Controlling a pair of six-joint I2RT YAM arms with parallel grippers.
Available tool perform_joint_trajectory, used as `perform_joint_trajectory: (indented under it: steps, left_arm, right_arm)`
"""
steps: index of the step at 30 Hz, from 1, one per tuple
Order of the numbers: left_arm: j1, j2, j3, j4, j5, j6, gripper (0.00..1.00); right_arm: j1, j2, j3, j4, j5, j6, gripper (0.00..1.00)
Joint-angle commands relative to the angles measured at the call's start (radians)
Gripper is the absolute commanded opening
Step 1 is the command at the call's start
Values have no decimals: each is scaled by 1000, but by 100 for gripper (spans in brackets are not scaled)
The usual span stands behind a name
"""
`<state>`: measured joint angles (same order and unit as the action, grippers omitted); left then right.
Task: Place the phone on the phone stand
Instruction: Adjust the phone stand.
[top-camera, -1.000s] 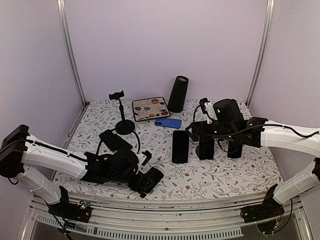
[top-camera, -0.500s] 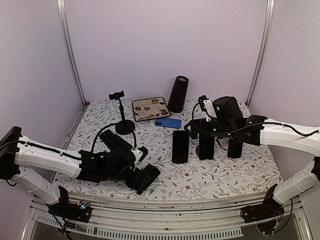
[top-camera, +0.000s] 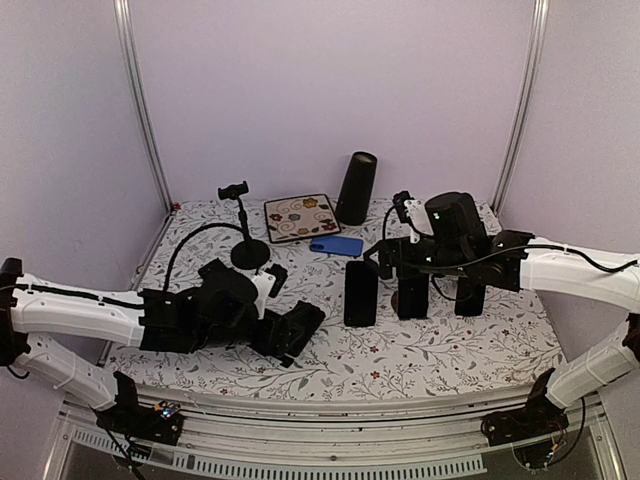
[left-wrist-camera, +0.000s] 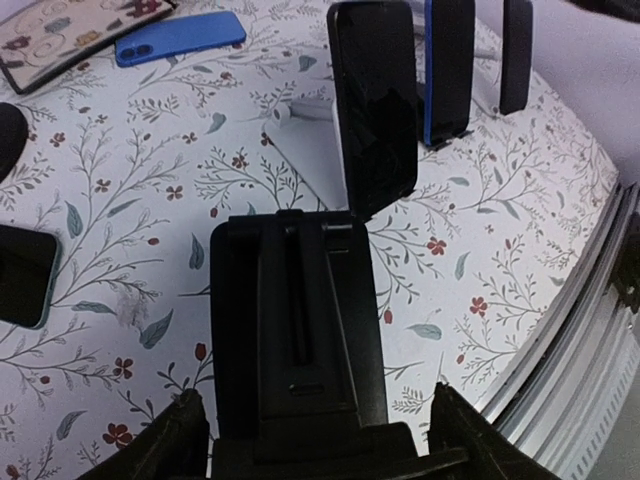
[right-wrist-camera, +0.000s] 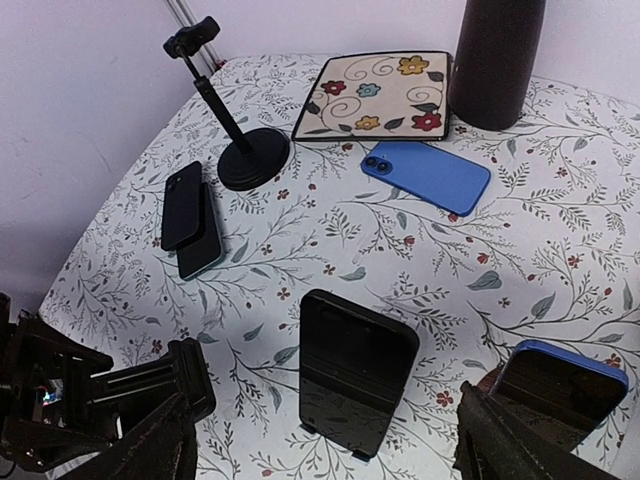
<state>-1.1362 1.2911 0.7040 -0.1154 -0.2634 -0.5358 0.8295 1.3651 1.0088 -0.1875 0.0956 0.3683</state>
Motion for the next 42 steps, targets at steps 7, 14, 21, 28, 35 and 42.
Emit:
perform_joint_trajectory:
  steps: [7, 14, 21, 28, 35, 42]
  left_arm:
    - [56, -180, 27, 158, 18, -77, 15]
    - [60, -214, 37, 263, 17, -91, 14]
    - [60, -196, 35, 363, 33, -97, 12]
    - [50, -161, 49, 421, 58, -86, 9]
    - [31, -164, 44, 466, 42, -77, 6]
    - [18, -182, 37, 505, 2, -87, 2]
  right_arm:
    - [59, 22, 43, 106, -121, 73, 88]
    - [114, 45, 43, 183, -193, 135, 86]
    - [167, 93, 60, 230, -241, 176, 83]
    - [182, 132, 87, 238, -253, 203, 80]
    - [183, 147, 105, 223, -231, 213, 68]
    - [184, 148, 102, 215, -235, 220, 38]
